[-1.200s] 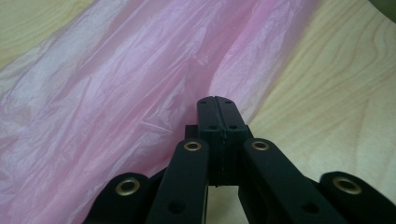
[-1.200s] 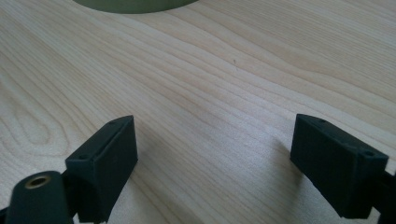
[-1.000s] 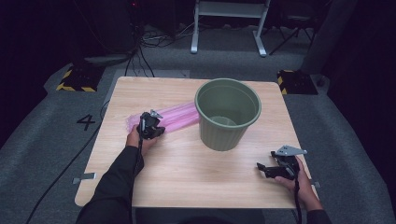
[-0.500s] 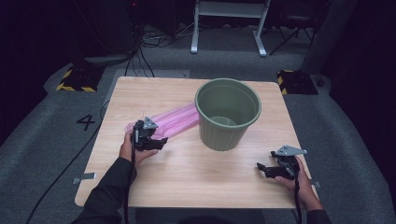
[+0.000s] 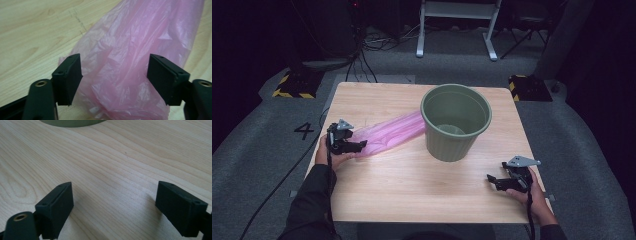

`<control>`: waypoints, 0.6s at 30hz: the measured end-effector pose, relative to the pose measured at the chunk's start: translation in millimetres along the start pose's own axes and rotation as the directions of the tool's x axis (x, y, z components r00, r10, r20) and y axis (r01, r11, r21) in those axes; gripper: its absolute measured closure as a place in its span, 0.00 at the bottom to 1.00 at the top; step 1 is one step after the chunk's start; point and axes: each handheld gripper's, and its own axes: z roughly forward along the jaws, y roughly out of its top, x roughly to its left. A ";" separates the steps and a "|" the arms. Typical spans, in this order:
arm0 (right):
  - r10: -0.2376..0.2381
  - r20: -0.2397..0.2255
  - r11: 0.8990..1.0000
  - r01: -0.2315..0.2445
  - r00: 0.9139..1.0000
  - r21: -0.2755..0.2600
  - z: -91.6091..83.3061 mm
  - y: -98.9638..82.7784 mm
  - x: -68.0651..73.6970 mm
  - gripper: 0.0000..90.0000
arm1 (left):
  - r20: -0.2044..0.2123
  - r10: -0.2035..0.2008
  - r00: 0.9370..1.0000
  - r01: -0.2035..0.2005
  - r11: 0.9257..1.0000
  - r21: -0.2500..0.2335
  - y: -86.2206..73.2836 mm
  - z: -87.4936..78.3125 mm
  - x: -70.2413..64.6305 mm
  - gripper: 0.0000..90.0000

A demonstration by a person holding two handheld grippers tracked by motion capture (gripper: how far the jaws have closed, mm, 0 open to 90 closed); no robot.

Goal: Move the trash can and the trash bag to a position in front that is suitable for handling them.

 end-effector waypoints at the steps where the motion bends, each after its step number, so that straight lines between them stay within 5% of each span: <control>1: 0.000 0.000 1.000 0.000 1.000 0.000 0.0 0.0 0.0 0.16 | 0.017 0.002 1.000 -0.003 1.000 0.010 -1.0 2.5 1.9 0.33; 6: 0.000 0.001 1.000 0.000 1.000 0.000 0.0 0.0 0.1 0.16 | 0.037 -0.037 0.999 0.036 0.999 0.031 -7.7 10.1 6.7 0.50; 11: 0.000 0.001 1.000 0.000 1.000 0.000 0.0 0.0 0.1 0.16 | 0.070 -0.028 0.997 0.026 0.999 0.024 -10.8 8.5 2.5 0.67; 18: 0.000 0.000 1.000 0.000 1.000 -0.001 0.0 0.0 0.1 0.16 | 0.105 -0.010 0.994 0.007 1.000 0.029 -17.4 2.8 -20.3 0.65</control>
